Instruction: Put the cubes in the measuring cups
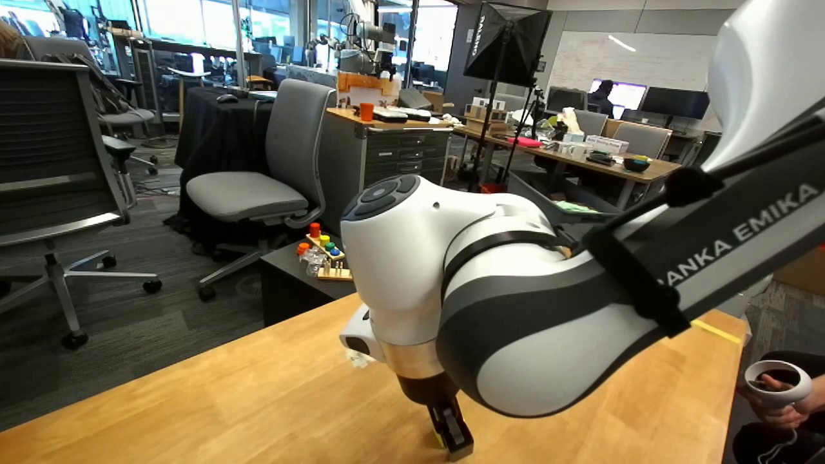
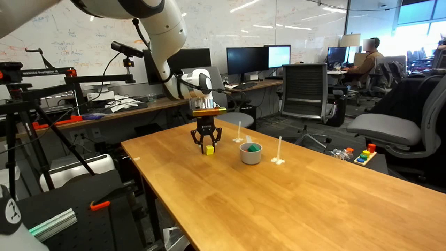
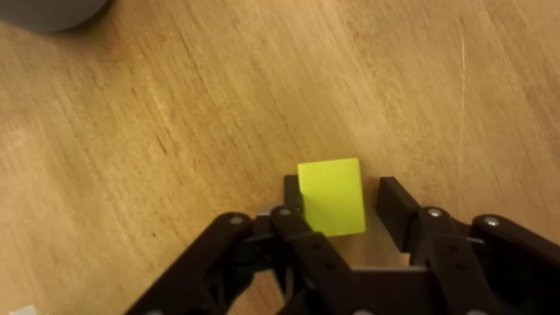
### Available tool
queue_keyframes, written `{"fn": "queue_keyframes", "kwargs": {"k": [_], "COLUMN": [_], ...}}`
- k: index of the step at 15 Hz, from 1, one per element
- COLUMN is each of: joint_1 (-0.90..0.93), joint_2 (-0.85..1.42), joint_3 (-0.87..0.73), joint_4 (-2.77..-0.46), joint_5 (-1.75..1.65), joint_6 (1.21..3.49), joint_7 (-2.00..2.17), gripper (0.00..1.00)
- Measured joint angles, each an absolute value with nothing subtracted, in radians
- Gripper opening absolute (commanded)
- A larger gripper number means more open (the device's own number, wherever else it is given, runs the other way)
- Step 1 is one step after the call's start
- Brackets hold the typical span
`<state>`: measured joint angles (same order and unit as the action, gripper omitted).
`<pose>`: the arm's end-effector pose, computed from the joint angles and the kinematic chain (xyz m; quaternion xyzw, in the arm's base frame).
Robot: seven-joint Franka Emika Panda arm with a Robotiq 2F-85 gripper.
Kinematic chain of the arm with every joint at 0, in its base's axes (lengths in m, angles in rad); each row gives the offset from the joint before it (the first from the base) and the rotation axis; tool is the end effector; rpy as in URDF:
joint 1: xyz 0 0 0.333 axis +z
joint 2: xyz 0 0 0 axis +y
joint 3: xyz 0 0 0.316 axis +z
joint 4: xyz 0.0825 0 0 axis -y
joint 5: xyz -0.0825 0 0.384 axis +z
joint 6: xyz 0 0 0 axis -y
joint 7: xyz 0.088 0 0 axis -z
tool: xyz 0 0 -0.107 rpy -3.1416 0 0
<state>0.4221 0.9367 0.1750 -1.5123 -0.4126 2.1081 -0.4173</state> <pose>0.5663 0.3473 0.0878 0.8021 0.5706 -0.1477 0.0961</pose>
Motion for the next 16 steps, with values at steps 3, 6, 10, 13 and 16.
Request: {"fn": "queue_keyframes", "kwargs": {"k": [3, 6, 10, 13, 16], "joint_1": [0.421, 0.418, 0.397, 0.350, 0.275], "joint_2": [0.940, 0.941, 0.921, 0.857, 0.772], "joint_3": [0.175, 0.175, 0.175, 0.175, 0.171], "joint_4": [-1.500, -1.499, -1.509, -1.541, -1.582], "joint_5": [-0.413, -0.413, -0.412, -0.410, -0.397], "joint_6": [2.104, 2.103, 2.109, 2.117, 2.123], "joint_7": [-0.417, -0.417, -0.415, -0.415, -0.415], "gripper": [0.16, 0.15, 0.15, 0.15, 0.15]}}
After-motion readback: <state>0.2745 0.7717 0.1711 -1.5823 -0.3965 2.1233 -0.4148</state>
